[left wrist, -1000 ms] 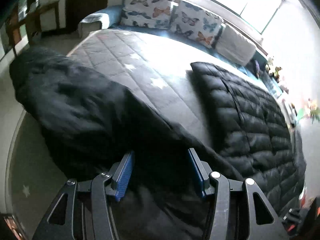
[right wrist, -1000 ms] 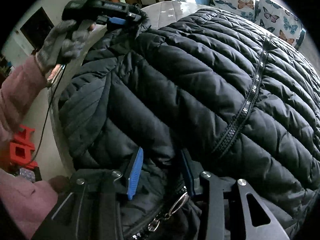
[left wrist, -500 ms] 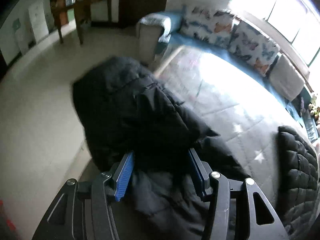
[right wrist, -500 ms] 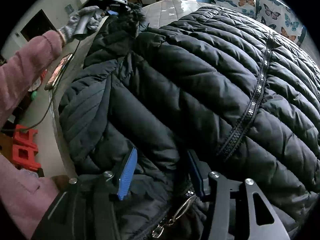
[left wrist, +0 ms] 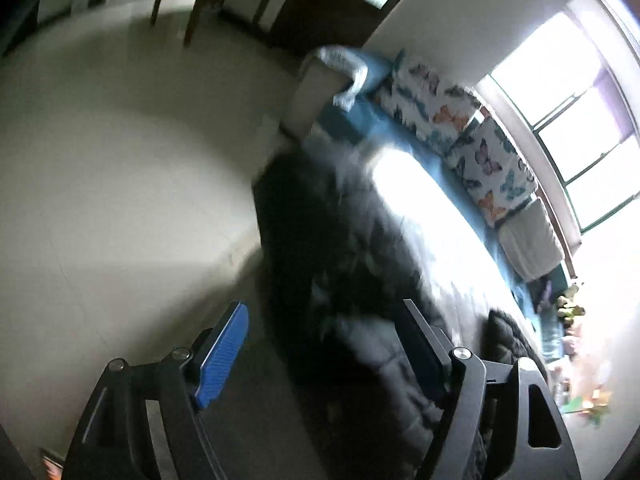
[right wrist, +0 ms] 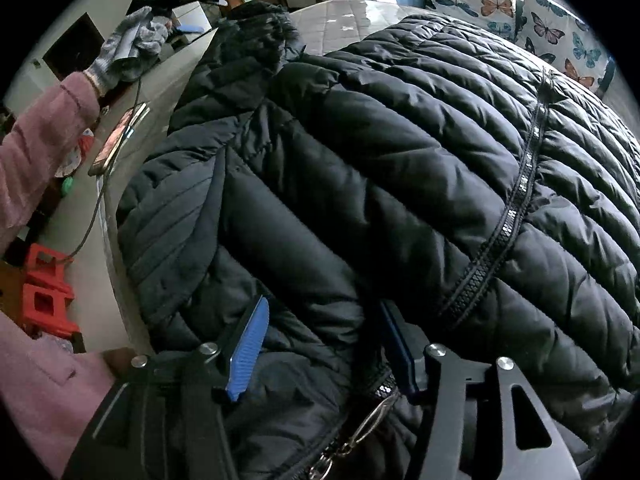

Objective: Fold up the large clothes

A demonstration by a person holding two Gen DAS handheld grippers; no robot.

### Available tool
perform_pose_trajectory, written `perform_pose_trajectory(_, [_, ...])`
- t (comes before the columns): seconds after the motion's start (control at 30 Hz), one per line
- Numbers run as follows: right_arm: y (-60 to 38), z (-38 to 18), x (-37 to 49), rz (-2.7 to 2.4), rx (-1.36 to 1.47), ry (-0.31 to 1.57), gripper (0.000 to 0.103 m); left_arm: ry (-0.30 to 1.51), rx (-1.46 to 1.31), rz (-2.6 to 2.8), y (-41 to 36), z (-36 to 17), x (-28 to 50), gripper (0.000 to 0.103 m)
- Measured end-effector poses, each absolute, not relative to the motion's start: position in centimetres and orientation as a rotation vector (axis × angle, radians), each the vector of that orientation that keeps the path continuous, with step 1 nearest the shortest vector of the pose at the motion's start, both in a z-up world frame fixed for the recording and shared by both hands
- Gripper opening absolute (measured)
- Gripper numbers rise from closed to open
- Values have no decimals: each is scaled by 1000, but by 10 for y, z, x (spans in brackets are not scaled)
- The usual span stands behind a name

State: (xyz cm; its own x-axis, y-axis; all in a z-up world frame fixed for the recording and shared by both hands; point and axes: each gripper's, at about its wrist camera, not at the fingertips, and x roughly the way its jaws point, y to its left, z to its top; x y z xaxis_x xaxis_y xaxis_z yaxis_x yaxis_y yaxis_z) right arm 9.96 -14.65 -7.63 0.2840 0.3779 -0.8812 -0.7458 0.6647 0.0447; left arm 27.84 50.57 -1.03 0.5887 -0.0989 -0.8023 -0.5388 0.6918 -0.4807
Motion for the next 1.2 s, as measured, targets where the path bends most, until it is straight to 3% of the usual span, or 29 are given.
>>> perform_pose_trajectory(0.17, [-145, -76, 99, 778, -415, 1032, 62, 963, -877, 280, 493, -54, 296, 77])
perform_pose_trajectory(0.33, [-144, -76, 101, 786, -412, 1036, 63, 928, -817, 292, 477, -64, 305, 24])
perform_pose_trajectory(0.43, [-145, -74, 104, 790, -418, 1047, 63, 889, -780, 299, 471, -50, 309, 10])
perform_pose_trajectory(0.83, [-81, -37, 119, 843, -595, 906, 63, 623, -496, 165, 387, 140, 274, 8])
perform_pose_trajectory(1.03, [-52, -73, 136, 815, -678, 947, 63, 561, -344, 48, 297, 201, 252, 8])
perform_pose_trajectory(1.2, [-94, -35, 123, 784, -587, 899, 63, 523, -207, -58, 202, 231, 230, 8])
